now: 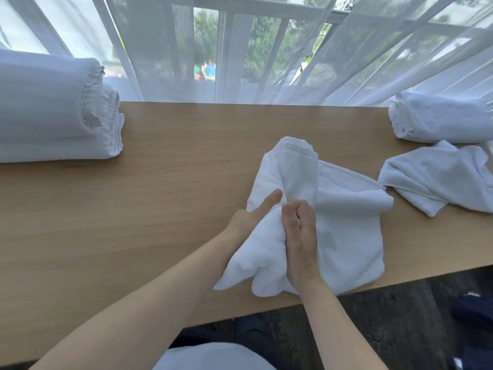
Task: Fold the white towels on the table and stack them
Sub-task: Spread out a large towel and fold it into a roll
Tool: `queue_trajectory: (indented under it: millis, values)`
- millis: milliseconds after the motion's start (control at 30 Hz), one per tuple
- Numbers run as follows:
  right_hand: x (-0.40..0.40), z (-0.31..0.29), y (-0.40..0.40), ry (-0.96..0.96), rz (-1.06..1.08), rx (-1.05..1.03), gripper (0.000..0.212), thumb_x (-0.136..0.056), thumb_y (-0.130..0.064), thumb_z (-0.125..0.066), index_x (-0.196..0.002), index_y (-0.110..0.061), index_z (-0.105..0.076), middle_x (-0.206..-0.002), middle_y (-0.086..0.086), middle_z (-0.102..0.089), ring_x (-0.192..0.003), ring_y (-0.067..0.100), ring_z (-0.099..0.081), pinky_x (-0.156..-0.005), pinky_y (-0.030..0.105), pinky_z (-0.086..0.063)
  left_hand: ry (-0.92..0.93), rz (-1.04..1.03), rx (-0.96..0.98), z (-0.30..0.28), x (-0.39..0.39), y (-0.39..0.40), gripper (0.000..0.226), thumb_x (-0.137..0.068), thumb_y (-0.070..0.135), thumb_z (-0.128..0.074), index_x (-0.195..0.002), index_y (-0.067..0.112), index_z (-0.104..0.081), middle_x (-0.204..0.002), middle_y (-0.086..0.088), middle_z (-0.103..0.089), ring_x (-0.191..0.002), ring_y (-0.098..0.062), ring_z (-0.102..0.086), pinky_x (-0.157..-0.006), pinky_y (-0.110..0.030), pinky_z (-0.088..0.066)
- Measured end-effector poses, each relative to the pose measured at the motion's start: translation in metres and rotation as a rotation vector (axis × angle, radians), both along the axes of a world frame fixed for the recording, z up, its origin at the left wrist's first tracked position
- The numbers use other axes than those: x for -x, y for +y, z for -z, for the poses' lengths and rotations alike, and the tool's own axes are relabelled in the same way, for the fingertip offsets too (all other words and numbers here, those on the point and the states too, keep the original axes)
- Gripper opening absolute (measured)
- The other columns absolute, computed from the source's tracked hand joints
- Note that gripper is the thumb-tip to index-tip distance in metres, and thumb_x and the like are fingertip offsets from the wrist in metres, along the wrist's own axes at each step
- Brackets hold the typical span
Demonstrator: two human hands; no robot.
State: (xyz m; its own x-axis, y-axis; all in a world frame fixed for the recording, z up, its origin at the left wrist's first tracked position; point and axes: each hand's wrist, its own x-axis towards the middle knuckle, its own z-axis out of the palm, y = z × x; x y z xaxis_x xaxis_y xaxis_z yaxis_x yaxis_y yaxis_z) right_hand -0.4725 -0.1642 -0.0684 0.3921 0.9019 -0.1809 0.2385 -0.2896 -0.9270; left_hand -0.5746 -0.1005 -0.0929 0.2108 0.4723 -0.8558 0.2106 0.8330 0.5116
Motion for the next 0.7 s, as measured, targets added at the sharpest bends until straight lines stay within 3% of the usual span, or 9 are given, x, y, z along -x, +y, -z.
queue_trajectory:
  millis: [67,133,300,433,500,633,700]
  values:
    - [-0.006,0.001,0.000,-0.032,-0.021,0.059,0.030,-0.082,-0.057,-0.054,-0.077,-0.028,-0.046,-0.088,-0.005,-0.048,-0.087,0.016,-0.048,-0.082,0.034,-0.043,0.021,-0.041,-0.052,0.001,0.001,-0.006,0.089,-0.055,0.087,-0.069,-0.100,0.010,-0.069,-0.088,-0.001,-0.075,-0.080,-0.017,-0.071,-0.060,-0.028,-0.046]
    - [-0.008,0.000,0.001,-0.048,-0.022,0.118,0.022,-0.080,-0.045,-0.055,-0.073,-0.028,-0.042,-0.088,-0.006,-0.046,-0.084,0.011,-0.046,-0.079,0.030,-0.039,0.028,-0.089,-0.118,0.005,-0.002,-0.013,0.081,-0.056,0.084,-0.074,-0.091,0.011,-0.073,-0.079,-0.002,-0.077,-0.076,-0.020,-0.074,-0.062,-0.028,-0.051]
    - [-0.002,-0.004,0.010,-0.134,0.071,0.232,0.019,-0.076,-0.043,-0.052,-0.085,-0.030,-0.041,-0.096,-0.006,-0.048,-0.079,-0.007,-0.047,-0.066,0.024,-0.036,0.080,-0.099,-0.238,0.013,-0.009,-0.019,0.079,-0.045,0.087,-0.072,-0.079,0.016,-0.066,-0.068,0.004,-0.068,-0.068,-0.021,-0.067,-0.063,-0.035,-0.050]
    - [-0.007,0.001,0.000,-0.143,0.121,0.202,0.024,-0.083,-0.023,-0.059,-0.092,-0.031,-0.038,-0.094,-0.009,-0.046,-0.084,0.006,-0.051,-0.069,0.027,-0.043,0.062,-0.051,-0.277,0.021,-0.005,-0.021,0.084,-0.045,0.093,-0.069,-0.085,0.019,-0.069,-0.072,0.007,-0.072,-0.070,-0.017,-0.069,-0.064,-0.035,-0.052]
    - [-0.010,0.002,-0.004,-0.053,0.163,0.194,0.026,-0.083,-0.014,-0.060,-0.093,-0.029,-0.041,-0.092,-0.008,-0.046,-0.083,0.012,-0.050,-0.072,0.033,-0.048,-0.065,-0.073,-0.140,0.029,0.001,-0.014,0.094,-0.043,0.096,-0.067,-0.094,0.017,-0.074,-0.081,0.004,-0.076,-0.072,-0.016,-0.073,-0.068,-0.033,-0.053]
    - [-0.010,-0.001,-0.008,0.089,0.219,0.123,0.022,-0.074,-0.020,-0.058,-0.087,-0.032,-0.045,-0.087,-0.006,-0.044,-0.074,0.008,-0.045,-0.061,0.021,-0.043,-0.368,-0.090,0.372,0.048,0.019,-0.001,0.100,-0.042,0.098,-0.065,-0.108,0.024,-0.080,-0.116,-0.012,-0.074,-0.105,-0.033,-0.072,-0.090,-0.045,-0.056]
    - [-0.011,-0.002,-0.009,0.099,0.241,0.091,0.021,-0.073,-0.020,-0.058,-0.086,-0.030,-0.045,-0.085,-0.004,-0.043,-0.072,0.010,-0.044,-0.060,0.020,-0.042,-0.407,-0.035,0.433,0.054,0.017,-0.001,0.098,-0.037,0.096,-0.070,-0.104,0.026,-0.081,-0.119,-0.012,-0.073,-0.107,-0.033,-0.072,-0.085,-0.044,-0.059]
